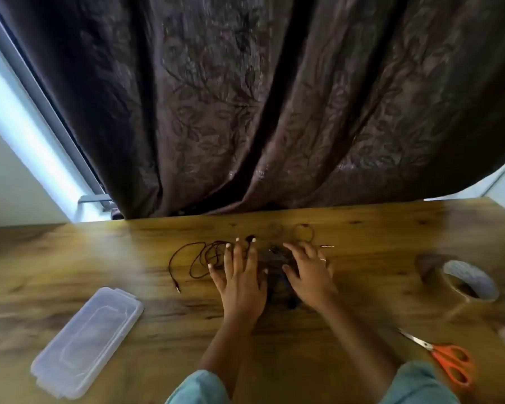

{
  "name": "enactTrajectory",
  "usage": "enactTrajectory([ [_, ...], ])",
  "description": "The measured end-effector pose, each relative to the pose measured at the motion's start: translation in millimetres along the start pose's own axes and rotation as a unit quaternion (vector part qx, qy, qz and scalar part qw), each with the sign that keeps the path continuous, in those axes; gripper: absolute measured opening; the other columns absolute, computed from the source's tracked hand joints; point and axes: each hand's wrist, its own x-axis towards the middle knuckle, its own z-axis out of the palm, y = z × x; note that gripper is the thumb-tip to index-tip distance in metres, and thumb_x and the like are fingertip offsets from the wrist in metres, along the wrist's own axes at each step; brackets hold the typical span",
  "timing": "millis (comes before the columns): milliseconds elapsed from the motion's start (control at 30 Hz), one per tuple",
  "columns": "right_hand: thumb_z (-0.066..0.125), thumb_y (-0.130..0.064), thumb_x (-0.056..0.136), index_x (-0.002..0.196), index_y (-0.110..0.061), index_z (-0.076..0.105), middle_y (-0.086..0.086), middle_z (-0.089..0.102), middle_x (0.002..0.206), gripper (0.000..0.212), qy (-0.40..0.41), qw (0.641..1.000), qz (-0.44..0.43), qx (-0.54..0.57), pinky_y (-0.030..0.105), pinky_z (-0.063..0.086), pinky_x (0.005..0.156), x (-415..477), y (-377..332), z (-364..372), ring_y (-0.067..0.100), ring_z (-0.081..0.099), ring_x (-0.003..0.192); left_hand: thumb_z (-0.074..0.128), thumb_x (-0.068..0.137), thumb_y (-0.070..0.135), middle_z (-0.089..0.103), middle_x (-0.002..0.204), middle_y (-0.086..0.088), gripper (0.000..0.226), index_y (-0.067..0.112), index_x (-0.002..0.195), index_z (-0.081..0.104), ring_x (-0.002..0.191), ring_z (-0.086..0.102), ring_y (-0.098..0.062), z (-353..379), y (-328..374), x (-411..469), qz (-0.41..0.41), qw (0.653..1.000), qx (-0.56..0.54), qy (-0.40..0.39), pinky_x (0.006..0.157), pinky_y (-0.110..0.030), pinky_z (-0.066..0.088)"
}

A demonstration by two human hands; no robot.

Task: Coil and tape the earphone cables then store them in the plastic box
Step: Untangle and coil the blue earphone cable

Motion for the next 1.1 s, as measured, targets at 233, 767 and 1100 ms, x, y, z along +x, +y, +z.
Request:
enactTrajectory([
  [233, 0.040, -0.044, 0.093, 0.118, -0.028, 0.060, -0.007, 0.060, 0.118, 0.035, 0.112, 0.990, -0.045, -0.077, 0.042, 0.042, 0.089, -12.3, 15.5, 37.0, 0.019, 0.055, 0.112, 0.017, 0.094, 0.041, 0.028, 0.152, -0.004, 0.052, 0.028, 0.144, 0.026, 0.145, 0.012, -0.024, 22.0, -5.2, 7.5, 0.044, 0.998, 0.005, 0.046, 0.110, -0.059, -0.004],
  [767, 0.033, -0.028, 0.100, 0.099, -0.026, 0.048, -0.011, 0.055, 0.071, 0.015, 0.358, 0.917, -0.044, 0.170, 0.027, 0.038, 0.070, -23.7, 22.7, 31.3, 0.005, 0.051, 0.063, 0.043, 0.095, 0.038, 0.041, 0.098, 0.011, 0.023, 0.021, 0.099, 0.058, 0.096, 0.039, -0.016, 13.6, -17.5, 7.8, -0.005, 0.972, -0.169, 0.165, 0.086, -0.035, 0.026],
  [1100, 0.037, -0.027, 0.098, 0.092, -0.033, 0.042, -0.016, 0.049, 0.058, 0.010, 0.474, 0.773, -0.004, 0.421, 0.032, 0.035, 0.047, -22.7, 36.0, 32.7, 0.006, 0.041, 0.049, 0.046, 0.095, 0.044, 0.047, 0.136, 0.008, 0.039, 0.033, 0.132, 0.048, 0.126, 0.039, -0.018, 12.1, -44.0, -10.2, 0.057, 0.995, -0.043, 0.077, 0.103, -0.040, 0.029],
])
